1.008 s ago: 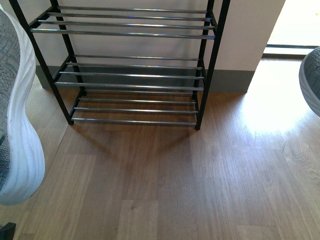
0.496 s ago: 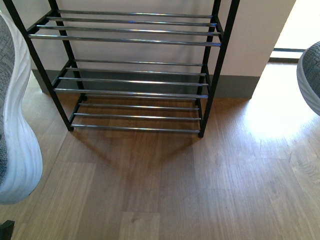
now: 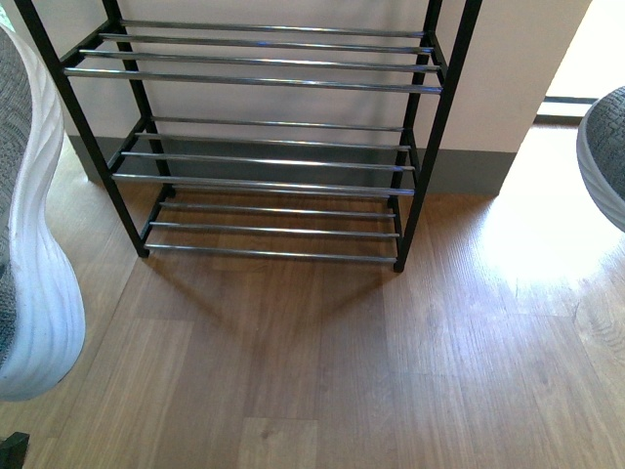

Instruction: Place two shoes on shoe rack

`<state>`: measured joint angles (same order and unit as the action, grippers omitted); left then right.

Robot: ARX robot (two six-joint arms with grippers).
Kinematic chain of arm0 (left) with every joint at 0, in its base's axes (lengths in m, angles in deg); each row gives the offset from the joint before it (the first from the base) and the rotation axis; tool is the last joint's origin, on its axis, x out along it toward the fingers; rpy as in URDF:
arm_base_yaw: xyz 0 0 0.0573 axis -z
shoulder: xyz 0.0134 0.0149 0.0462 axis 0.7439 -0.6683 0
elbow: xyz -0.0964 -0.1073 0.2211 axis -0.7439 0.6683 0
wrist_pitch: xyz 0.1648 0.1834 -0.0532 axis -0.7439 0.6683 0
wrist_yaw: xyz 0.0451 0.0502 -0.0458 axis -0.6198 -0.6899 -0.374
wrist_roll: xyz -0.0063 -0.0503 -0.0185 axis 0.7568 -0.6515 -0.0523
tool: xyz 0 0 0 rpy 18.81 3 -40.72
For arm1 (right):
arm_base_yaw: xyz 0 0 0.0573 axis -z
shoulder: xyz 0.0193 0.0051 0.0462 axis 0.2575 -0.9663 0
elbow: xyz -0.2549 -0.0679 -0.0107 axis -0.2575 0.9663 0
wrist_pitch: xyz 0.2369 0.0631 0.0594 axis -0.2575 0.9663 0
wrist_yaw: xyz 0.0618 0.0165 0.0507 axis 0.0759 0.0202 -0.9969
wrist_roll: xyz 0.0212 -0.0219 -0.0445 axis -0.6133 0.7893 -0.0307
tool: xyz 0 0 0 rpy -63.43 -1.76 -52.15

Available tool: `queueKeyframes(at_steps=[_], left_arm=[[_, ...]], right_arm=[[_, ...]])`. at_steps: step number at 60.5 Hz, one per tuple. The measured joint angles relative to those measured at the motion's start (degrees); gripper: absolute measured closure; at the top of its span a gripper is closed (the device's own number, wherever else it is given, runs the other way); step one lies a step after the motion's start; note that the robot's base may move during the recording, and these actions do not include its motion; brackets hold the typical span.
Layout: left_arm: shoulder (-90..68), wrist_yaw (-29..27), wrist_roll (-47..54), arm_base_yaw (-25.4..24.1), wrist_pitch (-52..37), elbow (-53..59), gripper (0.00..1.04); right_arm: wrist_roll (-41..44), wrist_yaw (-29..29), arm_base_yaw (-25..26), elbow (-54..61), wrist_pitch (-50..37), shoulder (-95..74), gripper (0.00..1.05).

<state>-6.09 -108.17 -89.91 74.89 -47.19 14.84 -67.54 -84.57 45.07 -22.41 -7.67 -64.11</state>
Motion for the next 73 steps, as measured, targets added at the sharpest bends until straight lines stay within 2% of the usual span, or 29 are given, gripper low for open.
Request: queueKeyframes(at_steps=[73], left_arm=[[0.0, 0.0, 0.2, 0.2, 0.1, 0.0, 1.02]], right_arm=[[0.0, -0.1, 0.3, 0.0, 0.0, 0.0, 1.04]])
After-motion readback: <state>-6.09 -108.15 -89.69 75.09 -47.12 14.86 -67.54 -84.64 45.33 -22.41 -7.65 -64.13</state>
